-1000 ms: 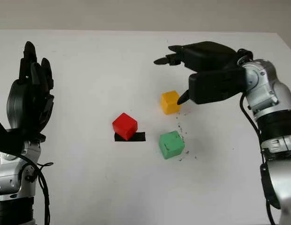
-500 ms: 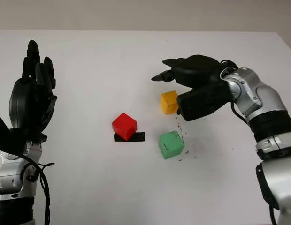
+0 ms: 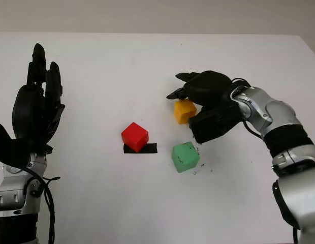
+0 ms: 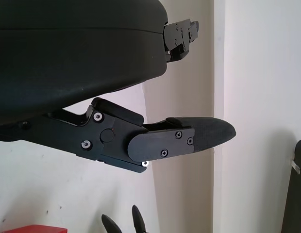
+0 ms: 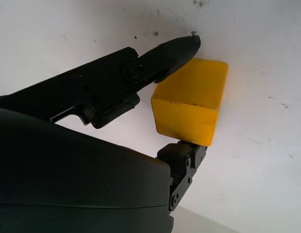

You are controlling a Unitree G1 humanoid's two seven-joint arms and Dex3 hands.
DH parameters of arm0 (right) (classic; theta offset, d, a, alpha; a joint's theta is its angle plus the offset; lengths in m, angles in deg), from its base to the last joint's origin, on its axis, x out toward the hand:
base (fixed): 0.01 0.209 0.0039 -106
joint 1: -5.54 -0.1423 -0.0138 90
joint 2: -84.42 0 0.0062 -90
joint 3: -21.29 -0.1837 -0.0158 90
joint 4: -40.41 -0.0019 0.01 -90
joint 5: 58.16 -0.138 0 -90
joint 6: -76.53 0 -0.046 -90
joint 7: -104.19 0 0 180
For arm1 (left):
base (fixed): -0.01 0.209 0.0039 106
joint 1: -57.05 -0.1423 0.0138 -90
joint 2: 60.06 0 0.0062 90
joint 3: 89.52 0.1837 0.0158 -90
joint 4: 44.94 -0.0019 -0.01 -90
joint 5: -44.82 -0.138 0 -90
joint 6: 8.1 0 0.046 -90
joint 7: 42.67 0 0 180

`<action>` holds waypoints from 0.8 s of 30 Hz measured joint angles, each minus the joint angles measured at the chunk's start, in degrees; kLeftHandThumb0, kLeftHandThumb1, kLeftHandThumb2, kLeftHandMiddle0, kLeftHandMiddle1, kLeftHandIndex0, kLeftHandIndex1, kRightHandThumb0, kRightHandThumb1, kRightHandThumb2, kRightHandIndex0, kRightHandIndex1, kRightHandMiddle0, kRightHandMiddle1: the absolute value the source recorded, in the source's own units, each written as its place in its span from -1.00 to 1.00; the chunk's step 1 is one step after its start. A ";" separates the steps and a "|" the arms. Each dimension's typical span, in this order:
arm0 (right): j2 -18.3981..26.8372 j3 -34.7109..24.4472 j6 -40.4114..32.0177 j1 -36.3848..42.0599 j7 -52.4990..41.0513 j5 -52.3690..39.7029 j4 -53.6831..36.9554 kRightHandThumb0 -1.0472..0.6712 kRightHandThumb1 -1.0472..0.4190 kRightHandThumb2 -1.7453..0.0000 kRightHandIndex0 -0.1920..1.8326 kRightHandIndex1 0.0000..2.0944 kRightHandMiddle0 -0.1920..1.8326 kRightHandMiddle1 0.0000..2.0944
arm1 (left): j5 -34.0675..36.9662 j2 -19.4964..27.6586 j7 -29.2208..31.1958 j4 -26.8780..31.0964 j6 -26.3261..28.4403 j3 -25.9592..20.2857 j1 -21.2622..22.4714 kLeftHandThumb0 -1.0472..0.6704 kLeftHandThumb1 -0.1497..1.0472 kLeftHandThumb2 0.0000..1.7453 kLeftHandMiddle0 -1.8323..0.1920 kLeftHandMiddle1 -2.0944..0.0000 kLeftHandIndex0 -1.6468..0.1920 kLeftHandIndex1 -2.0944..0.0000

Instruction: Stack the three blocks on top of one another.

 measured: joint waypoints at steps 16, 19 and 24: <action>-0.05 1.92 2.99 -2.15 9.03 3.14 3.88 -0.25 -0.88 0.94 -0.50 -0.94 -0.40 0.23 | -1.13 0.12 -0.91 0.39 0.11 0.15 -0.05 -0.56 1.00 -0.54 1.00 0.96 0.98 0.97; -0.07 1.58 2.99 -2.28 7.92 1.58 4.28 -0.25 -0.86 0.94 -0.48 -0.94 -0.37 0.19 | -1.30 0.12 -1.08 0.41 0.40 0.14 -0.05 -0.56 1.00 -0.55 1.00 0.96 0.99 0.97; -0.43 -1.06 4.45 -3.05 5.21 -4.22 4.68 -0.26 -0.86 0.94 -0.47 -0.94 -0.31 0.11 | -1.57 0.13 -1.11 0.42 0.83 0.17 -0.07 -0.57 1.00 -0.55 1.00 0.96 0.99 0.96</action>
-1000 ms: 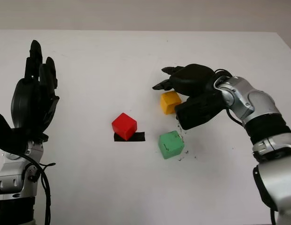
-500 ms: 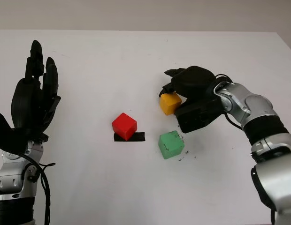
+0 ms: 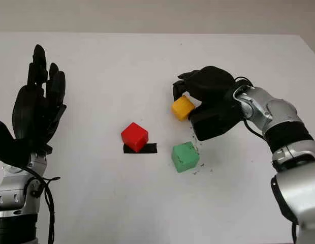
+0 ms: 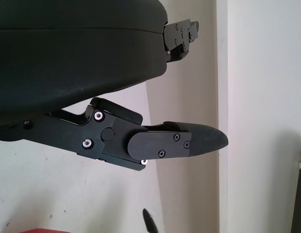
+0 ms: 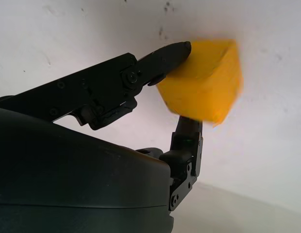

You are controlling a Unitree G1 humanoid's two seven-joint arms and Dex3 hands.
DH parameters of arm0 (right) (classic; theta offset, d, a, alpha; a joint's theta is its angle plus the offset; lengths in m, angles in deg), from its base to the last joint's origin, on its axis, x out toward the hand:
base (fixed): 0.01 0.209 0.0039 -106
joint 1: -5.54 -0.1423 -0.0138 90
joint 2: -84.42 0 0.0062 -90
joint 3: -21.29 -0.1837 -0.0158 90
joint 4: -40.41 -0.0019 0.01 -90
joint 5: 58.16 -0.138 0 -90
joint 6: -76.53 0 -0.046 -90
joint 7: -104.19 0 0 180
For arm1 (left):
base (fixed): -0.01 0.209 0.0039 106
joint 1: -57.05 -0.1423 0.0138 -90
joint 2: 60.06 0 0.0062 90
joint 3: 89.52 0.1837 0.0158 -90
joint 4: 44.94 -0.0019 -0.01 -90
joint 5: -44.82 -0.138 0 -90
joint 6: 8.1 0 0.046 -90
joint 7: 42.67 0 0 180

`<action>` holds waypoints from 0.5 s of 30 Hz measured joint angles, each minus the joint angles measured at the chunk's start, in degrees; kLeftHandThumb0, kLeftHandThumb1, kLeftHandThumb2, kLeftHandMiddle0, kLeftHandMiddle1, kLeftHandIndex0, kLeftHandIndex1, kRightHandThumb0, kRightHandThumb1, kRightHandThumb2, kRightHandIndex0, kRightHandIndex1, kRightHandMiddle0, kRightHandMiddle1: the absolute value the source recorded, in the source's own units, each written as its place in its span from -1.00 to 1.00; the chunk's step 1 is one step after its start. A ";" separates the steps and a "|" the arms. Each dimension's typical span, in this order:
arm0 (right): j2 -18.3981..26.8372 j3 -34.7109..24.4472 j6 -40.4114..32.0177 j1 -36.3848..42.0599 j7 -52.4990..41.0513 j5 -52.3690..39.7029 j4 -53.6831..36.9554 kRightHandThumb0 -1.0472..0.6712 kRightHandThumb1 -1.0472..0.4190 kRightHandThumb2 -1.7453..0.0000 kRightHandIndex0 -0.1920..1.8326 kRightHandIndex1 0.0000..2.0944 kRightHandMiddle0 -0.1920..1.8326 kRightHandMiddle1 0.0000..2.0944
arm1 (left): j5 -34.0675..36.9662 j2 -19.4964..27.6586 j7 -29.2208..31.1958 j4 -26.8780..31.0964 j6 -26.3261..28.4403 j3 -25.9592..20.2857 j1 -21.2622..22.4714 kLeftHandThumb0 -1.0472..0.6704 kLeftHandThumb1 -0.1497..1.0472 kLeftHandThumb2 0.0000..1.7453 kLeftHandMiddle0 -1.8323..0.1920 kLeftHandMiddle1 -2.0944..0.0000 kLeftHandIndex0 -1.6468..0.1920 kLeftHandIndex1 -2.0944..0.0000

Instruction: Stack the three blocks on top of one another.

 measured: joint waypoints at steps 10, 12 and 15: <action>-0.86 -3.28 5.28 -0.98 -0.53 -5.97 -0.17 -0.24 -0.81 0.95 -0.42 -0.93 -0.24 0.07 | -1.17 0.18 0.14 0.02 -0.25 0.26 -0.40 -0.59 1.00 -0.51 1.00 0.98 0.99 0.96; -1.33 -4.00 5.96 -0.98 -1.39 -7.49 -0.82 -0.22 -0.80 0.95 -0.42 -0.94 -0.24 0.08 | -1.22 0.18 0.03 0.04 -0.25 0.34 -0.47 -0.61 1.00 -0.51 1.00 0.97 0.99 0.95; -1.83 -4.88 6.47 -0.98 -2.38 -9.24 -3.08 -0.23 -0.79 0.95 -0.41 -0.93 -0.23 0.09 | -1.30 0.18 -0.07 0.13 -0.25 0.37 -0.77 -0.64 1.00 -0.52 1.00 0.97 1.00 0.96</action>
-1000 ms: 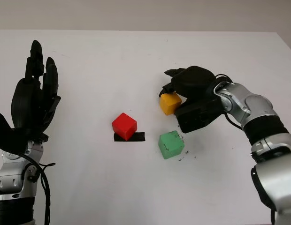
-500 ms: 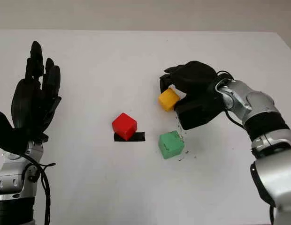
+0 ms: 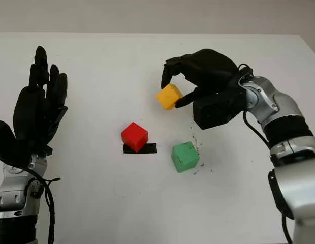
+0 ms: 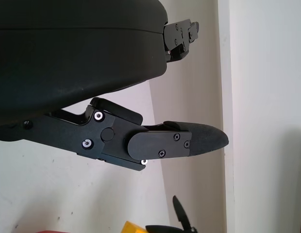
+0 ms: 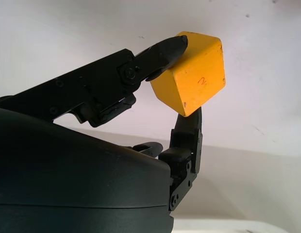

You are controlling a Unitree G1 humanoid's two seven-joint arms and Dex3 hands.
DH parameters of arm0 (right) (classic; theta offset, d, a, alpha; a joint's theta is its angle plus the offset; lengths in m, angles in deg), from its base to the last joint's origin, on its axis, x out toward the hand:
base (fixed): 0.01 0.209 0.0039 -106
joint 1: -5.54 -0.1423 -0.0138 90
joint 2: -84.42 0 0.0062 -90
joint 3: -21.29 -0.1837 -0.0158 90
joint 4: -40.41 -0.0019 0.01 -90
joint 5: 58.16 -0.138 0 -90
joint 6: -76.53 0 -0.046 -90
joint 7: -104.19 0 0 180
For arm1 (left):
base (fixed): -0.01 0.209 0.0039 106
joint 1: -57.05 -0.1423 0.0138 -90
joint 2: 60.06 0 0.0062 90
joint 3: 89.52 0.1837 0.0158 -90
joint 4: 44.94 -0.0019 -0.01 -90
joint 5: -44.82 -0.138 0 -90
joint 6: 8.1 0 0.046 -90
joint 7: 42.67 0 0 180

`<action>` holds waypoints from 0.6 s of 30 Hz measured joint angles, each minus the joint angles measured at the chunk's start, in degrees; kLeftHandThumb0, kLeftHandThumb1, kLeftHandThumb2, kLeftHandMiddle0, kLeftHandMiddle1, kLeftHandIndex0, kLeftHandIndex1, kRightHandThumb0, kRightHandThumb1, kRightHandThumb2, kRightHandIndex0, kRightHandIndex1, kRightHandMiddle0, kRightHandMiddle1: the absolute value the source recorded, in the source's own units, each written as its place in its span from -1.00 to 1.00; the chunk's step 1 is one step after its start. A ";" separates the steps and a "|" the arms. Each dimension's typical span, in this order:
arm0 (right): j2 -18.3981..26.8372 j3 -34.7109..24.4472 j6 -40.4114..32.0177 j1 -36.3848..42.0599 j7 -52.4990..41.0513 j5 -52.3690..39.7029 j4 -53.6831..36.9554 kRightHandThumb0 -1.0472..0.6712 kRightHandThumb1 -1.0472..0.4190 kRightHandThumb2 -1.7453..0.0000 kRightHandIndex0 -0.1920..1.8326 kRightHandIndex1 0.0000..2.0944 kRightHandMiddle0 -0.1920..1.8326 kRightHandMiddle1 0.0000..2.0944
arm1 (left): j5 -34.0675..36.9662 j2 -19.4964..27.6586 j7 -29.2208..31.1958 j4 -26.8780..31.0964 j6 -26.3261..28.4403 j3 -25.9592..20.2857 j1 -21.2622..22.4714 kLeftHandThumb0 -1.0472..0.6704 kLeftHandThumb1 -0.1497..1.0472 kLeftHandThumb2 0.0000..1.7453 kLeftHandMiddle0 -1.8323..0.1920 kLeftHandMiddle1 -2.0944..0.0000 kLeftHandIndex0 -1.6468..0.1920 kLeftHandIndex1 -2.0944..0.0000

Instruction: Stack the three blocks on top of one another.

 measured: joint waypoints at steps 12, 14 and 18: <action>-7.50 -6.89 -3.14 0.02 -18.05 -22.16 -3.60 -0.21 -0.84 0.94 -0.50 -0.97 -0.37 0.32 | -0.41 -0.03 -0.69 0.00 -0.37 0.61 -0.32 -0.65 1.00 -0.52 1.00 0.99 1.00 0.97; -8.70 -7.85 -5.52 0.06 -21.56 -25.25 -4.06 -0.22 -0.84 0.94 -0.51 -0.98 -0.39 0.35 | -0.25 -0.03 -0.69 0.01 -0.68 0.59 -0.37 -0.65 1.00 -0.52 1.00 0.99 1.00 0.97; -10.56 -9.38 -10.18 0.73 -27.46 -29.81 -6.08 -0.24 -0.86 0.93 -0.52 -0.98 -0.42 0.39 | 0.00 -0.05 -0.72 0.03 -0.87 0.60 -0.67 -0.65 1.00 -0.54 1.00 0.98 1.00 0.98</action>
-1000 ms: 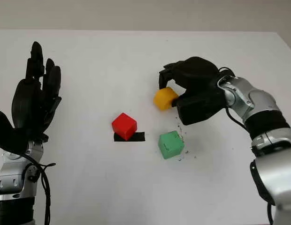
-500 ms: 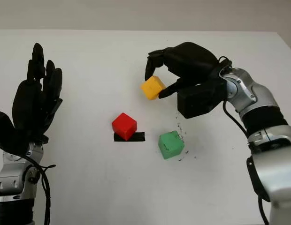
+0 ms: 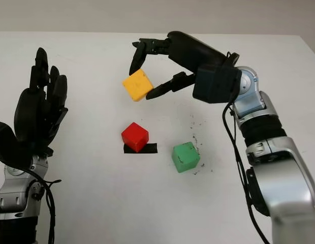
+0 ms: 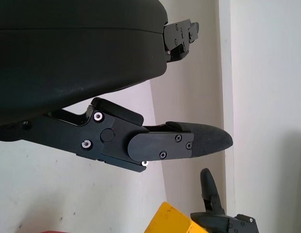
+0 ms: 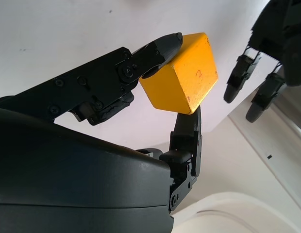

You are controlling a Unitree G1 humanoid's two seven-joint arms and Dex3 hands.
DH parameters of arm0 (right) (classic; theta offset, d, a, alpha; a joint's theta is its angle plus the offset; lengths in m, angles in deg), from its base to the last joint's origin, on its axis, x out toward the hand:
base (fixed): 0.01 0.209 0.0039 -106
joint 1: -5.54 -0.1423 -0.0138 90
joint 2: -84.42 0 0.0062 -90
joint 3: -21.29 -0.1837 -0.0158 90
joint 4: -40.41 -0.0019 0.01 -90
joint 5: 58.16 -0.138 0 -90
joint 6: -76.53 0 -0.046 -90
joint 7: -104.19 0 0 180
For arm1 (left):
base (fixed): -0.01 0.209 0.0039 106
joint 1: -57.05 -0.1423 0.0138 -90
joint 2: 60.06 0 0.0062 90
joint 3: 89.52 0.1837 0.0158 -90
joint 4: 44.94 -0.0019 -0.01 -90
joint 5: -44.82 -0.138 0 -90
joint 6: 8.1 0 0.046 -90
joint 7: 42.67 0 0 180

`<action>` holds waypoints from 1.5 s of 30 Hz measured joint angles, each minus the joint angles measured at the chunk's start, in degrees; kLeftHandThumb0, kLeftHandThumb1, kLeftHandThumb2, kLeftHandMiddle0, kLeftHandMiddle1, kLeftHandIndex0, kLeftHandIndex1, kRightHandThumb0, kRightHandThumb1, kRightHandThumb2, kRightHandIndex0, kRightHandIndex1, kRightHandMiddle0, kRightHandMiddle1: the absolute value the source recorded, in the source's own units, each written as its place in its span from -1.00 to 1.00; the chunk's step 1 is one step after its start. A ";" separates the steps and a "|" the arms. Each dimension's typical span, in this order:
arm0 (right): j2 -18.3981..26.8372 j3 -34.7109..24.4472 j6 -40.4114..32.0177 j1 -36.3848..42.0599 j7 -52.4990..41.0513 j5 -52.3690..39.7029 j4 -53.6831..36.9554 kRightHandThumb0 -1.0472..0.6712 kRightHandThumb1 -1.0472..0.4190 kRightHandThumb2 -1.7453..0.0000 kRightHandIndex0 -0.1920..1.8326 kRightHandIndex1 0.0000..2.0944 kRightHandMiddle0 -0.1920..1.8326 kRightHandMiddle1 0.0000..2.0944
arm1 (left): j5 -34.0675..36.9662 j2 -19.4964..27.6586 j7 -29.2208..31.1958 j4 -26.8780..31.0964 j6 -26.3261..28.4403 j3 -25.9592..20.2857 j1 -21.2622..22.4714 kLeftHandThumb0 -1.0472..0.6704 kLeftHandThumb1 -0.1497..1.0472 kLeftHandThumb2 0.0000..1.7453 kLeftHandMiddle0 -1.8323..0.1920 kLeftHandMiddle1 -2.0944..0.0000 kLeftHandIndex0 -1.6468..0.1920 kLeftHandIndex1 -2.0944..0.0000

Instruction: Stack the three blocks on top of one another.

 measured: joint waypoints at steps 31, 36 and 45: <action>-4.56 1.62 -11.42 4.22 -17.30 0.09 -1.91 -0.33 -0.84 0.94 -0.59 -0.97 -0.37 0.41 | -0.51 -0.07 -0.57 0.94 -0.01 0.21 -0.71 -0.67 1.00 -0.53 1.00 0.99 1.00 0.99; -4.91 1.61 -11.38 4.22 -18.25 0.20 -1.18 -0.35 -0.85 0.93 -0.60 -0.97 -0.38 0.44 | -0.51 -0.06 -0.55 0.93 0.11 0.21 -0.71 -0.67 1.00 -0.52 1.00 0.99 1.00 1.00; -5.00 1.58 -7.17 4.24 -15.47 2.94 -0.93 -0.31 -0.88 0.93 -0.62 -0.97 -0.44 0.46 | -0.65 -0.06 -0.55 0.93 0.51 0.27 -0.71 -0.60 1.00 -0.50 1.00 1.00 1.00 1.00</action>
